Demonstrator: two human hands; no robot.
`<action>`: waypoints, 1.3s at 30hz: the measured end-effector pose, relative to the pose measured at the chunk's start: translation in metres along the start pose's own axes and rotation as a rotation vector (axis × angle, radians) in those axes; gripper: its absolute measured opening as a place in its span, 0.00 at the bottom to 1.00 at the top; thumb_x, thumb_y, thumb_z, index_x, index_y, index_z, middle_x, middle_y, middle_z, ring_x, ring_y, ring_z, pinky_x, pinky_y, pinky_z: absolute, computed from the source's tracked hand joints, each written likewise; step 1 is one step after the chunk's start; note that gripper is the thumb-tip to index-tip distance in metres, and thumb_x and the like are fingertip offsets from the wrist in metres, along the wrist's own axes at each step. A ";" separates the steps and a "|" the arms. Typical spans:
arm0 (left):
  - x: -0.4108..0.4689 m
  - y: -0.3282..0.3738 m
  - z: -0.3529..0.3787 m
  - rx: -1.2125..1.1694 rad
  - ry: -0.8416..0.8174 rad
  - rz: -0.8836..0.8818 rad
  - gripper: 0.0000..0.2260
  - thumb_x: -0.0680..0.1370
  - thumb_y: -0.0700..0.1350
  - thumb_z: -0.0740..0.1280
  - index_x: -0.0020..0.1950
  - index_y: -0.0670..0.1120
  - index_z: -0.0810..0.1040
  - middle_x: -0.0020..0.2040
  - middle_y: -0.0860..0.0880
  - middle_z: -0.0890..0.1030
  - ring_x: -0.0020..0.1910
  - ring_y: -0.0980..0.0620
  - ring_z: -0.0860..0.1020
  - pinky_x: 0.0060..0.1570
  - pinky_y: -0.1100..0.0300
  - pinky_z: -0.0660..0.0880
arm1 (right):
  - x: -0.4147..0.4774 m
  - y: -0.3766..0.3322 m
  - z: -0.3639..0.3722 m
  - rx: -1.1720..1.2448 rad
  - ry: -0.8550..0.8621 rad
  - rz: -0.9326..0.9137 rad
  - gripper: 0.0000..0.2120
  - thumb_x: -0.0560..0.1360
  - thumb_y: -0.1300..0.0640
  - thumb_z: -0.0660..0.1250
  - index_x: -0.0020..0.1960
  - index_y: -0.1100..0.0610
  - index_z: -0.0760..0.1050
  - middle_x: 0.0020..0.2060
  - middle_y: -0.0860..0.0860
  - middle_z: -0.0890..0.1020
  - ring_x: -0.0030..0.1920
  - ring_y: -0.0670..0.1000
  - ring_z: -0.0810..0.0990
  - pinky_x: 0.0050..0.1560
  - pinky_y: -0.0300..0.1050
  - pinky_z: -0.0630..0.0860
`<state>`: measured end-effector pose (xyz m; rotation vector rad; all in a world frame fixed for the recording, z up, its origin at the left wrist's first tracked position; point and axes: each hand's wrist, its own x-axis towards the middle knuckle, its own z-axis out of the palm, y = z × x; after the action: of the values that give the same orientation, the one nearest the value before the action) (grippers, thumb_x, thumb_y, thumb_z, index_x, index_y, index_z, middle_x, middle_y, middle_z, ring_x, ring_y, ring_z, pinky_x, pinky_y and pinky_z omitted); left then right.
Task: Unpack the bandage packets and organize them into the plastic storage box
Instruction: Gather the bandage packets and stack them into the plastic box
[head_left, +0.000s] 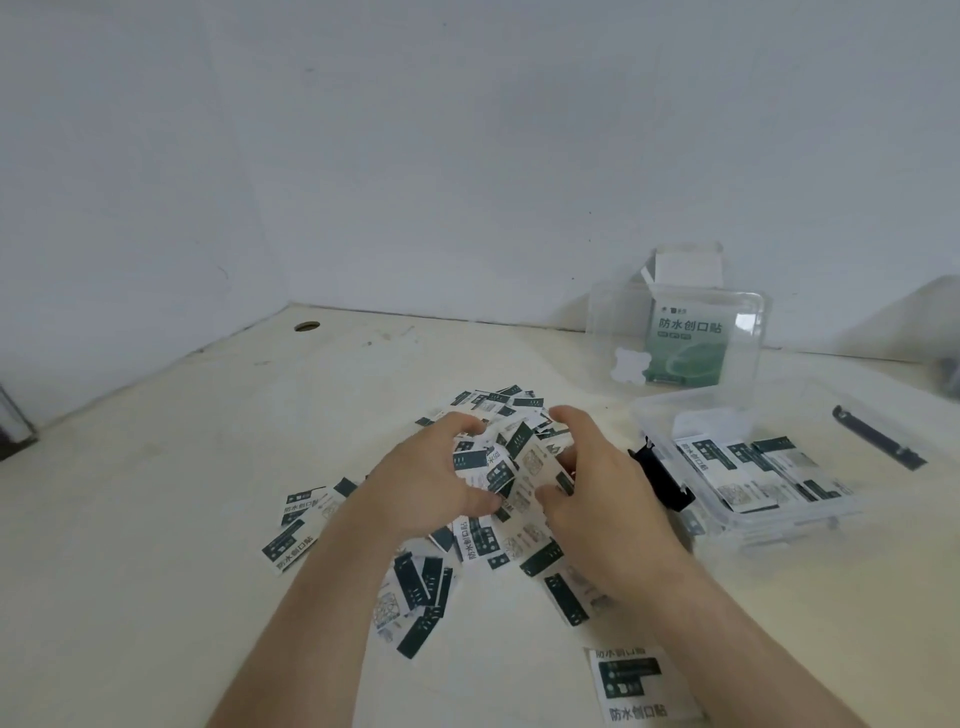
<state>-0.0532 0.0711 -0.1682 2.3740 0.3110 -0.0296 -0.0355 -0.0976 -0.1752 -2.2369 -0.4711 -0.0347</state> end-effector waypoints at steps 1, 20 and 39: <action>0.001 -0.002 0.000 -0.009 0.000 -0.004 0.31 0.68 0.46 0.79 0.66 0.60 0.69 0.63 0.52 0.75 0.51 0.50 0.79 0.52 0.53 0.77 | 0.000 -0.001 0.001 0.005 0.004 -0.003 0.31 0.76 0.63 0.64 0.74 0.47 0.58 0.46 0.44 0.77 0.52 0.51 0.79 0.49 0.53 0.79; -0.007 0.008 -0.014 -0.754 0.209 0.082 0.13 0.75 0.34 0.70 0.55 0.50 0.81 0.47 0.42 0.85 0.43 0.42 0.84 0.42 0.45 0.82 | -0.003 -0.004 0.001 -0.175 0.178 -0.151 0.08 0.78 0.62 0.61 0.50 0.56 0.78 0.42 0.47 0.72 0.41 0.48 0.69 0.39 0.40 0.61; -0.018 0.042 0.018 -1.046 0.122 0.028 0.06 0.76 0.37 0.70 0.52 0.43 0.80 0.41 0.47 0.84 0.32 0.53 0.81 0.23 0.64 0.73 | -0.013 -0.024 0.003 1.026 -0.182 0.179 0.08 0.81 0.62 0.62 0.57 0.58 0.77 0.44 0.60 0.84 0.40 0.55 0.83 0.39 0.43 0.80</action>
<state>-0.0596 0.0258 -0.1518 1.3407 0.2583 0.2370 -0.0564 -0.0858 -0.1617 -1.2601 -0.2781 0.4167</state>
